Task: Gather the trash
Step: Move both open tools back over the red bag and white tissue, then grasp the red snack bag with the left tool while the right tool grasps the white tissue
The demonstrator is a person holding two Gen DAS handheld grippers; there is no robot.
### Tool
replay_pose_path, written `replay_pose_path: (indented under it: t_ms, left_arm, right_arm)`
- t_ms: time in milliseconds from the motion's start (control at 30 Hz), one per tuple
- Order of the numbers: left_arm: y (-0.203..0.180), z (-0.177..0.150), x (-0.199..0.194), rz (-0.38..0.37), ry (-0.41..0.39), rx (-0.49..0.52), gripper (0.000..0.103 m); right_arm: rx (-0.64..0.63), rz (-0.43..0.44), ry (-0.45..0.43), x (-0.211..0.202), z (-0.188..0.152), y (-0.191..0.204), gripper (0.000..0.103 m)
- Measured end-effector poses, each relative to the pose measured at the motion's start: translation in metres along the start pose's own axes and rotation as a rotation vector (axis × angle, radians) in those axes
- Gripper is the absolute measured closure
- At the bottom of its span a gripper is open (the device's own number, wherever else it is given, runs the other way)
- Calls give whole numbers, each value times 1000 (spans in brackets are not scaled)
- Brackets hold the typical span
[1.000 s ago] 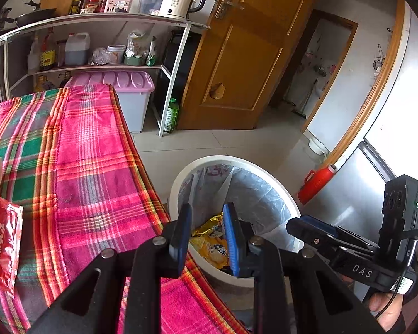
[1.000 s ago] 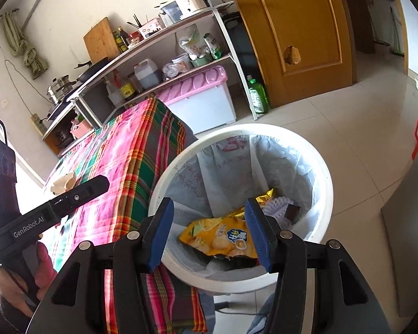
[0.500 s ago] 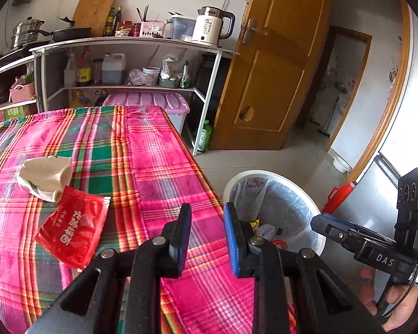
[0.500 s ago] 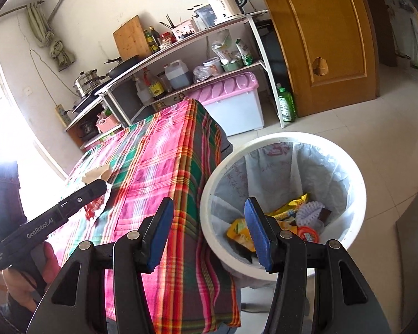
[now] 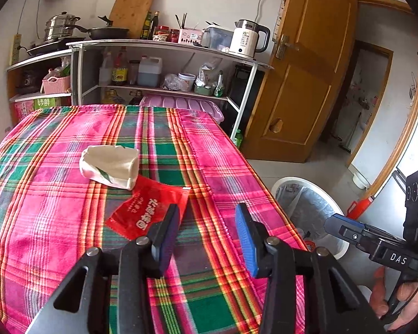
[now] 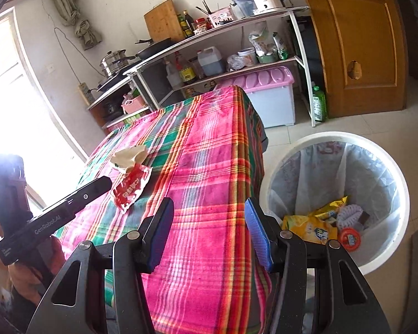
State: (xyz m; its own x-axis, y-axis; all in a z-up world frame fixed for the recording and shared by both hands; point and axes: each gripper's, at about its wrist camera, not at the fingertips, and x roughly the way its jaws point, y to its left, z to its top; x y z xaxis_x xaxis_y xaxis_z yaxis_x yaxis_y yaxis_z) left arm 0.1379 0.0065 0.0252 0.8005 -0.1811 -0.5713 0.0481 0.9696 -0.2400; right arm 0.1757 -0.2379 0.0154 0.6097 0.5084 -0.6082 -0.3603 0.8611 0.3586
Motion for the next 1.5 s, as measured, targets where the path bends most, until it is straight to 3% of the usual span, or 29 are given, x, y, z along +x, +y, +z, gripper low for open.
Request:
replay_pose_path:
  t_ms: [200, 333, 433, 833, 1067, 1100, 1133, 1233, 1500]
  left_arm:
    - [28, -1, -4, 49, -9, -33, 58]
    - [44, -1, -2, 78, -7, -55, 49]
    - [55, 0, 4, 94, 3, -63, 49]
    - [76, 1, 47, 73, 129, -91, 48]
    - [70, 4, 66, 112, 205, -58, 49]
    - [66, 3, 68, 119, 210, -40, 52]
    - [63, 3, 68, 129, 213, -22, 65]
    - [54, 3, 70, 136, 224, 23, 77]
    - [57, 4, 54, 62, 177, 13, 95]
  right_arm:
    - [-37, 28, 14, 12, 3, 19, 49]
    - [-52, 39, 25, 21, 7, 27, 49]
    - [-60, 45, 31, 27, 10, 31, 49]
    - [-87, 59, 50, 48, 17, 46, 49]
    - [-93, 65, 60, 57, 20, 50, 49]
    - [-93, 65, 61, 58, 20, 50, 49]
    - [-93, 65, 61, 59, 21, 50, 49]
    - [-93, 64, 61, 60, 21, 51, 49]
    - [-95, 66, 67, 68, 26, 57, 49]
